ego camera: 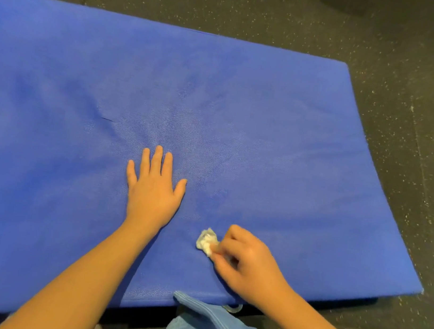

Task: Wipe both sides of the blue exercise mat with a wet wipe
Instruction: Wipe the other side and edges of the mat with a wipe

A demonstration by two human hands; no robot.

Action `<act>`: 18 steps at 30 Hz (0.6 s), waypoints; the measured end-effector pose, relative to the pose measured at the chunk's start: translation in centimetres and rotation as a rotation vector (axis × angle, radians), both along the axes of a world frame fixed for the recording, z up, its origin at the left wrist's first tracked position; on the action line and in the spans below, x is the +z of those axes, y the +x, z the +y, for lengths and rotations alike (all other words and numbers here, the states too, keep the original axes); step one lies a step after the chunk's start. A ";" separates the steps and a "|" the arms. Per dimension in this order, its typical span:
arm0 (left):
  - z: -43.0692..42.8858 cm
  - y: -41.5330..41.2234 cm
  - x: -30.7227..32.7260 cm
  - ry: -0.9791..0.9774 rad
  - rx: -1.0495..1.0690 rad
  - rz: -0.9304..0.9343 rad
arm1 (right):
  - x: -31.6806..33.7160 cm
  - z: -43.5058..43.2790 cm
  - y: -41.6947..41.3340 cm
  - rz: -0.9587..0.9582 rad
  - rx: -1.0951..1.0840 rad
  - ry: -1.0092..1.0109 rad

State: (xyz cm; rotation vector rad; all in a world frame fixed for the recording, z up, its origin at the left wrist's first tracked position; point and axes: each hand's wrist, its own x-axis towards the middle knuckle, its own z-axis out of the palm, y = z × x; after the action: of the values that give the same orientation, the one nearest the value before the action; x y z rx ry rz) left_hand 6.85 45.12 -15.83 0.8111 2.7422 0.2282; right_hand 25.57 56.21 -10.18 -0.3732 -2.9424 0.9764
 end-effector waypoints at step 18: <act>0.0 0.0 -0.1 0.012 0.003 0.003 | 0.0 2.2 6.1 0.029 -0.478 0.166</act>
State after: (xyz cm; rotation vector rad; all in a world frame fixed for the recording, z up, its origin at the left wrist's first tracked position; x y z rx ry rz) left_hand 6.89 45.11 -15.91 0.8108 2.7475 0.2439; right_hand 31.63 58.44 -10.21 -0.9810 -2.6787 0.6626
